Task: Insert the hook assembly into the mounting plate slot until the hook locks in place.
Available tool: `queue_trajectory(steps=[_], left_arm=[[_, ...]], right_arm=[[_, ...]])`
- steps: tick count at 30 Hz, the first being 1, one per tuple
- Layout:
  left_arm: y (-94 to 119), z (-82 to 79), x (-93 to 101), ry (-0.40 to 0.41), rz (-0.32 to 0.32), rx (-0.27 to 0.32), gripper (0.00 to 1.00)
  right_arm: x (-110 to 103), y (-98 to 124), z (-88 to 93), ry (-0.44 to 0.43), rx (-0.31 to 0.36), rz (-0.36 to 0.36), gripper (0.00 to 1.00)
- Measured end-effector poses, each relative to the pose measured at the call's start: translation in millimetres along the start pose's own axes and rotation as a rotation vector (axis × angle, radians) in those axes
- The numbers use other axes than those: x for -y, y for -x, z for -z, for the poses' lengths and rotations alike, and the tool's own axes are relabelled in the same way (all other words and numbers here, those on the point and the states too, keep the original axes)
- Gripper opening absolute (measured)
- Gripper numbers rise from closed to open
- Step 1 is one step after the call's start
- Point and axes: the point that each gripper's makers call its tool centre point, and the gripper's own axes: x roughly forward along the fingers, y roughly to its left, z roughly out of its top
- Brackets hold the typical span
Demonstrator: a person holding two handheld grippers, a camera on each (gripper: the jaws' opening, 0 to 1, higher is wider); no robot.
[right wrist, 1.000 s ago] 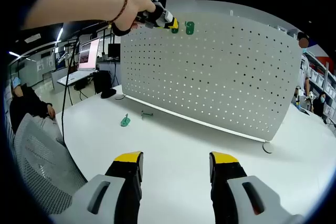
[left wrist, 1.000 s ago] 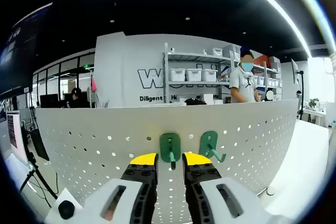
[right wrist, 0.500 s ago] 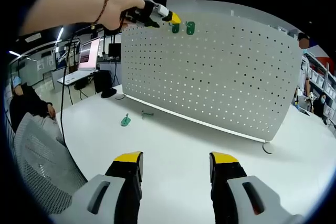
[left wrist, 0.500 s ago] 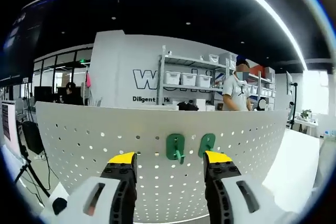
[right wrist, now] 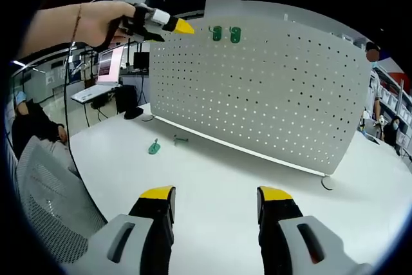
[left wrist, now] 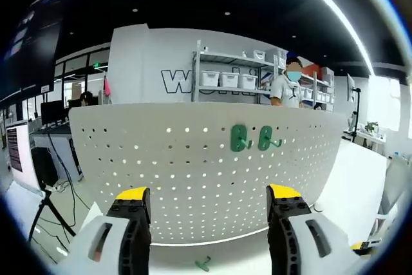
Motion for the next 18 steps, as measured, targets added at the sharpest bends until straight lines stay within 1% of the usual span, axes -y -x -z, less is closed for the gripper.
queue_trajectory(steps=[3, 6, 10, 14, 16, 18], left_arm=[[14, 12.3, -5.0, 0.018, 0.003, -0.024, 0.80], [30, 30.7, -8.1, 0.032, 0.010, -0.069, 0.82], [47, 51.2, -10.8, 0.034, 0.019, -0.111, 0.84], [66, 75.1, -11.8, 0.040, 0.029, -0.165, 0.84], [73, 84.1, -11.2, 0.051, 0.035, -0.186, 0.85], [81, 95.4, -7.8, 0.052, 0.057, -0.217, 0.86]], right_arm=[[-4, 1, -1.6, 0.021, 0.007, -0.005, 0.48], [-4, 1, -1.8, 0.025, 0.008, -0.006, 0.48], [-4, 1, -1.3, 0.028, 0.006, -0.003, 0.48], [-3, 2, -1.7, 0.039, 0.008, 0.006, 0.48], [-2, 2, -1.3, 0.045, 0.006, 0.011, 0.47], [-2, 2, -0.8, 0.048, 0.003, 0.013, 0.47]])
